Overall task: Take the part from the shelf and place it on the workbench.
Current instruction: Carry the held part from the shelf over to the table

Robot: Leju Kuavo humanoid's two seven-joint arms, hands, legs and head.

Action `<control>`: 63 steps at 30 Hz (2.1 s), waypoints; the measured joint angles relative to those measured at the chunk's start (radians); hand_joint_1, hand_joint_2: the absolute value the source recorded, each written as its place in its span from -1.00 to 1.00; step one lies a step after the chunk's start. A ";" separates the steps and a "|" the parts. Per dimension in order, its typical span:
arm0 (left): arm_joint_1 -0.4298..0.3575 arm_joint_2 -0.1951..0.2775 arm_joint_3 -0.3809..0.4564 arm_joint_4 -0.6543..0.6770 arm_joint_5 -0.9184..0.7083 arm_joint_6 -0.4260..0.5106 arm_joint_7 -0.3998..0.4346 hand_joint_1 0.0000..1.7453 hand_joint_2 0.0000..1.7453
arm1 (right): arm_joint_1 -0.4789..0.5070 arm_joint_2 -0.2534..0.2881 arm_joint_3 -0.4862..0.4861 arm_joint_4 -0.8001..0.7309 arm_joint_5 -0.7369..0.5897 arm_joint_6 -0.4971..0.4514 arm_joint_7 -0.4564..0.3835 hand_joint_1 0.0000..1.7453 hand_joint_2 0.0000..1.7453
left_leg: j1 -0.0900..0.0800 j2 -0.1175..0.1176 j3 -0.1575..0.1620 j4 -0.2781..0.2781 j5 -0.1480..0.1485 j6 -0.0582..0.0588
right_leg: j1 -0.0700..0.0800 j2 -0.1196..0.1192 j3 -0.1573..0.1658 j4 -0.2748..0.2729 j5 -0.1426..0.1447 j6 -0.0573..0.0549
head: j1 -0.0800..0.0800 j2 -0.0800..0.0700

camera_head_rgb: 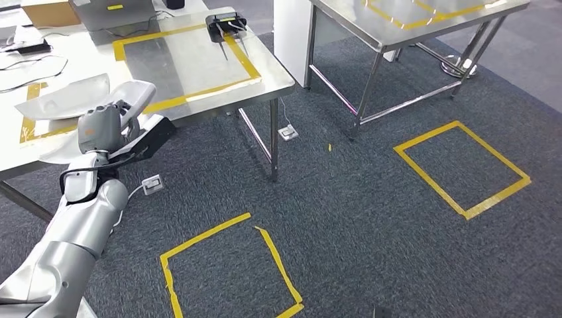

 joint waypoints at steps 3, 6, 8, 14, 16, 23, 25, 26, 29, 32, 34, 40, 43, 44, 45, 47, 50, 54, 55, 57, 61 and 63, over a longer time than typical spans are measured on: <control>-0.005 -0.002 0.000 0.000 -0.014 -0.009 0.003 1.00 1.00 | 0.000 0.000 0.000 0.000 -0.001 0.000 -0.001 -1.00 -1.00 | -0.003 -0.003 0.005 0.031 0.005 -0.018 | -0.003 0.001 0.026 -0.016 0.001 -0.016 | -0.002 0.000; -0.016 0.000 -0.002 0.003 -0.027 -0.015 0.005 1.00 1.00 | -0.001 0.001 -0.001 0.000 -0.002 -0.001 -0.003 -1.00 -1.00 | -0.002 0.003 -0.075 0.168 0.000 -0.034 | -0.009 0.001 0.060 -0.022 -0.019 -0.032 | -0.007 0.000; -0.020 0.000 -0.003 0.008 -0.036 -0.023 0.006 1.00 1.00 | -0.002 0.001 -0.001 0.000 -0.002 -0.001 -0.003 -1.00 -1.00 | 0.001 0.005 -0.155 0.266 -0.057 -0.040 | -0.010 0.002 0.079 -0.021 -0.038 -0.036 | -0.009 0.000; -0.034 0.003 -0.010 0.022 -0.078 -0.055 0.022 1.00 1.00 | 0.000 0.003 -0.002 0.000 -0.003 -0.004 -0.001 -1.00 -1.00 | 0.004 0.012 -0.155 0.059 0.078 -0.030 | -0.008 0.009 0.143 -0.011 -0.104 -0.023 | -0.010 0.000; -0.044 0.004 -0.016 0.029 -0.091 -0.065 0.027 1.00 1.00 | -0.001 0.003 -0.004 0.000 -0.004 -0.005 -0.001 -1.00 -1.00 | 0.002 0.013 -0.140 -0.001 0.125 -0.017 | -0.004 0.009 0.152 -0.007 -0.120 -0.011 | -0.010 0.000; -0.079 0.010 -0.028 0.036 -0.115 -0.089 0.041 1.00 1.00 | -0.004 0.003 -0.007 0.000 -0.009 -0.006 -0.003 -1.00 -1.00 | 0.007 0.008 -0.089 -0.005 0.089 0.016 | -0.010 -0.001 0.005 0.236 -0.176 0.024 | -0.007 0.000; -0.079 0.012 -0.030 0.042 -0.120 -0.095 0.041 1.00 1.00 | -0.002 0.003 -0.010 0.000 -0.010 -0.006 -0.003 -1.00 -1.00 | 0.007 0.007 -0.066 -0.004 0.068 0.016 | -0.012 -0.001 -0.055 0.282 -0.215 0.027 | -0.006 0.000; -0.078 0.013 -0.030 0.045 -0.122 -0.097 0.041 1.00 1.00 | -0.001 0.003 -0.011 0.000 -0.010 -0.006 -0.003 -1.00 -1.00 | 0.007 0.007 -0.051 -0.004 0.056 0.014 | -0.012 -0.001 -0.060 0.253 -0.207 0.026 | -0.006 0.000; -0.080 0.016 -0.033 0.051 -0.126 -0.100 0.040 1.00 1.00 | 0.003 0.003 -0.015 0.000 -0.010 -0.005 -0.003 -1.00 -1.00 | 0.006 0.006 -0.009 -0.001 0.017 0.006 | -0.009 -0.002 -0.017 0.061 -0.065 0.014 | -0.006 0.000; -0.083 0.024 -0.038 0.058 -0.125 -0.101 0.030 1.00 1.00 | 0.004 0.004 -0.018 0.000 -0.009 -0.004 -0.002 -1.00 -1.00 | 0.002 0.004 0.015 0.002 -0.003 -0.012 | -0.003 -0.003 0.009 -0.011 0.005 -0.004 | -0.004 0.000; -0.084 0.031 -0.038 0.058 -0.115 -0.100 0.014 1.00 1.00 | 0.003 0.004 -0.018 0.000 -0.006 -0.004 -0.001 -1.00 -1.00 | 0.003 0.004 0.007 0.032 0.008 -0.025 | -0.005 -0.002 0.028 -0.015 -0.002 -0.020 | -0.004 0.000; -0.068 0.056 -0.038 0.067 -0.088 -0.081 -0.033 1.00 1.00 | 0.005 0.004 -0.019 0.000 0.002 -0.006 0.003 -1.00 -1.00 | 0.007 0.009 -0.190 0.283 -0.083 -0.042 | -0.007 0.003 0.095 -0.023 -0.052 -0.042 | -0.009 0.000; -0.058 0.066 -0.038 0.073 -0.086 -0.073 -0.039 1.00 1.00 | 0.007 0.004 -0.019 0.000 0.004 -0.007 0.008 -1.00 -1.00 | 0.005 0.010 -0.191 0.170 -0.020 -0.030 | -0.005 0.008 0.134 -0.020 -0.085 -0.038 | -0.009 0.000; -0.057 0.069 -0.038 0.075 -0.085 -0.070 -0.040 1.00 1.00 | 0.007 0.004 -0.019 0.000 0.005 -0.007 0.009 -1.00 -1.00 | 0.003 0.010 -0.180 0.100 0.041 -0.024 | -0.003 0.009 0.144 -0.017 -0.097 -0.035 | -0.009 0.000; -0.057 0.073 -0.038 0.076 -0.084 -0.068 -0.041 1.00 1.00 | 0.006 0.005 -0.019 0.000 0.006 -0.008 0.010 -1.00 -1.00 | -0.001 0.010 -0.169 0.045 0.093 -0.018 | -0.001 0.010 0.151 -0.015 -0.109 -0.032 | -0.009 0.000; -0.055 0.076 -0.038 0.078 -0.081 -0.066 -0.043 1.00 1.00 | 0.004 0.005 -0.020 0.000 0.007 -0.010 0.011 -1.00 -1.00 | -0.005 0.009 -0.156 -0.012 0.145 -0.010 | 0.002 0.012 0.160 -0.008 -0.127 -0.022 | -0.006 0.000; -0.052 0.078 -0.037 0.079 -0.076 -0.062 -0.044 1.00 1.00 | 0.003 0.003 -0.020 0.000 0.009 -0.015 0.013 -1.00 -1.00 | 0.001 0.007 -0.134 -0.015 0.140 0.004 | 0.003 0.011 0.157 0.028 -0.134 -0.008 | -0.002 0.000; -0.047 0.079 -0.037 0.083 -0.075 -0.058 -0.042 1.00 1.00 | 0.001 0.001 -0.020 0.000 0.010 -0.017 0.013 -1.00 -1.00 | 0.005 0.006 -0.111 -0.012 0.116 0.014 | -0.010 0.002 0.006 0.250 -0.197 0.016 | 0.002 0.000; -0.044 0.079 -0.037 0.085 -0.075 -0.057 -0.042 1.00 1.00 | 0.000 0.001 -0.020 0.000 0.010 -0.018 0.014 -1.00 -1.00 | 0.005 0.005 -0.103 -0.011 0.108 0.014 | -0.013 0.000 -0.026 0.278 -0.222 0.020 | 0.002 0.000; -0.041 0.079 -0.037 0.088 -0.076 -0.057 -0.040 1.00 1.00 | 0.001 0.001 -0.020 0.000 0.010 -0.018 0.014 -1.00 -1.00 | 0.007 0.004 -0.086 -0.005 0.089 0.011 | -0.018 -0.001 -0.041 0.236 -0.213 0.023 | 0.003 0.000; -0.042 0.079 -0.037 0.092 -0.076 -0.057 -0.040 1.00 1.00 | 0.003 0.001 -0.021 0.000 0.009 -0.018 0.013 -1.00 -1.00 | 0.006 0.002 -0.057 0.005 0.050 -0.007 | -0.016 -0.005 0.017 0.016 -0.041 0.011 | 0.003 0.000; -0.043 0.079 -0.036 0.093 -0.076 -0.057 -0.041 1.00 1.00 | 0.002 0.001 -0.022 0.000 0.009 -0.019 0.014 -1.00 -1.00 | 0.005 0.000 -0.050 0.008 0.044 -0.022 | -0.013 -0.004 0.026 -0.001 -0.034 -0.003 | 0.002 0.000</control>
